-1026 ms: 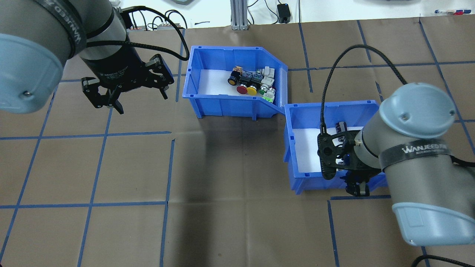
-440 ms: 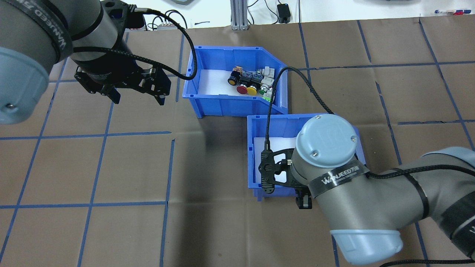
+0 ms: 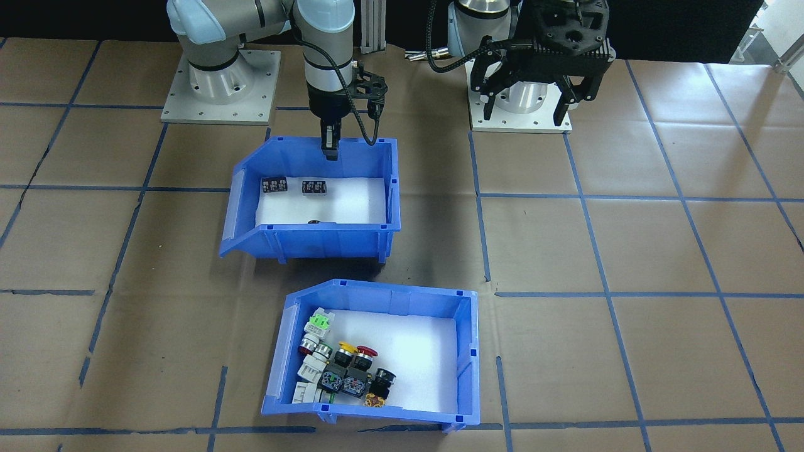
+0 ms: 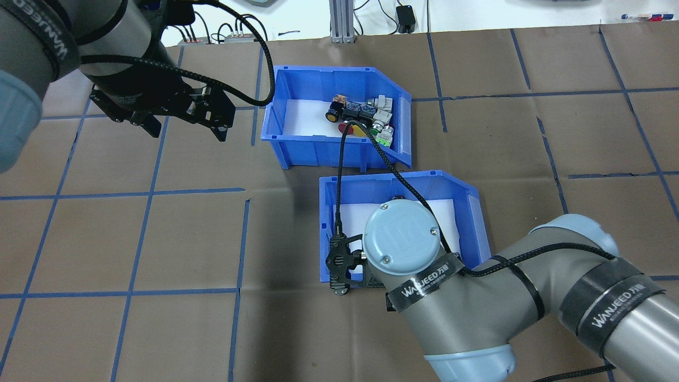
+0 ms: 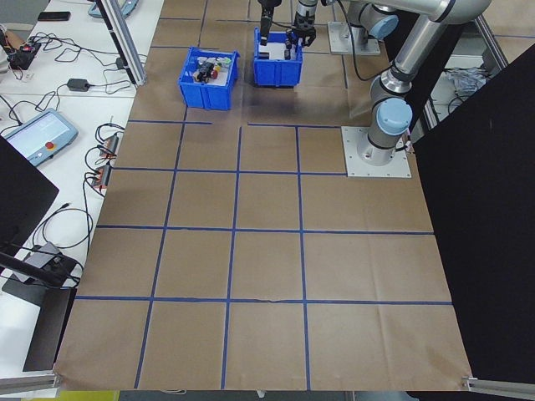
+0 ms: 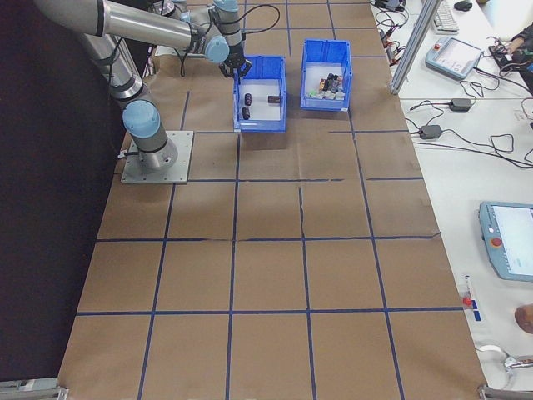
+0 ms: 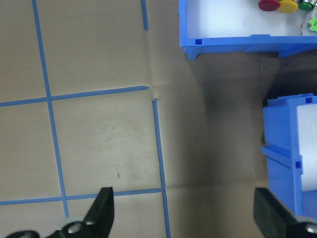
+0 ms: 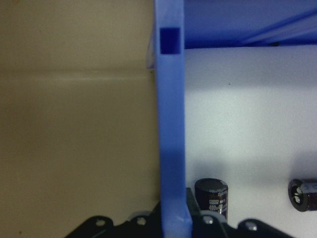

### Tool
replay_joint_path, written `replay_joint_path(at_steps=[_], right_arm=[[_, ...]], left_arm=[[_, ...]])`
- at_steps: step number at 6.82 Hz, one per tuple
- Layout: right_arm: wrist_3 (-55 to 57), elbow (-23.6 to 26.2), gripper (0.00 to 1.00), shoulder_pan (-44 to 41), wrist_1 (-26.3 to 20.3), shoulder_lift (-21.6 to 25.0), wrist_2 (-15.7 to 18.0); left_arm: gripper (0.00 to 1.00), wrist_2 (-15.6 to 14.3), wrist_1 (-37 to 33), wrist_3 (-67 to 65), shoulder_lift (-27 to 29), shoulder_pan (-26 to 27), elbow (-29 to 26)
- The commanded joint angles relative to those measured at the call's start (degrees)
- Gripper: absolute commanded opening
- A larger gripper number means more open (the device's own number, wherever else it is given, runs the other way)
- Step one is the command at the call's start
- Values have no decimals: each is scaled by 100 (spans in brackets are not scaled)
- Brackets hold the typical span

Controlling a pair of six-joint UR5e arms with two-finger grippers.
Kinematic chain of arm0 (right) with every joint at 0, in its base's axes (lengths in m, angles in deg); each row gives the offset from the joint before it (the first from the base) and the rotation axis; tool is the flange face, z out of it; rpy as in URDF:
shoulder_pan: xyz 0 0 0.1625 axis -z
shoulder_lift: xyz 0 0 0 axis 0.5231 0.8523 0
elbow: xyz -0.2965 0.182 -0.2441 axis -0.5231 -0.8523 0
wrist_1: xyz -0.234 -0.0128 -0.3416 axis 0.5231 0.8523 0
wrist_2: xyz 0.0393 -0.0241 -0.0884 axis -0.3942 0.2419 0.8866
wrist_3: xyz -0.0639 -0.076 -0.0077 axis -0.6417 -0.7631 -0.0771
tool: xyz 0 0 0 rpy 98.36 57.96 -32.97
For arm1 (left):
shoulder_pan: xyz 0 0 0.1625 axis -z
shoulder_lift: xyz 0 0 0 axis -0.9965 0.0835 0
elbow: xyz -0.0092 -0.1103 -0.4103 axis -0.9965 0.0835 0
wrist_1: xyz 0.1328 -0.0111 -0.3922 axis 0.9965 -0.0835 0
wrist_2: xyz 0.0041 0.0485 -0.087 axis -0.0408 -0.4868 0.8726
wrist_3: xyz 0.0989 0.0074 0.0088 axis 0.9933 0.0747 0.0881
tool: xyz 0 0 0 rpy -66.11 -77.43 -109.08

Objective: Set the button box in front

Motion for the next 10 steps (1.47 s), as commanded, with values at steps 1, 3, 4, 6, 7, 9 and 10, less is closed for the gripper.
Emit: replay_joint_path(at_steps=[1,3,4,6,7,9,10], right_arm=[[351,-2,2,-267,67,-73,48],[352,-2,2,-356,84,-91,31],[352,-2,2,-365,84,-126,4],[344,-2,46,-365,128,-161,-13],[344,-19,99,-356,146,-144,-40],[344,-395,100,-348,-2,-144,-14],[344,-675,100,-278,-430,-126,-14]], left_arm=[[100,-9,-25,36,-19,-15,35],[100,-9,-25,386,-19,-15,35],[100,0,-25,388,-19,-23,53],[100,9,-42,388,-28,-189,185],[100,9,-77,388,-19,-243,185],[100,9,-78,379,-19,-243,185],[100,9,-77,379,-19,-243,185]])
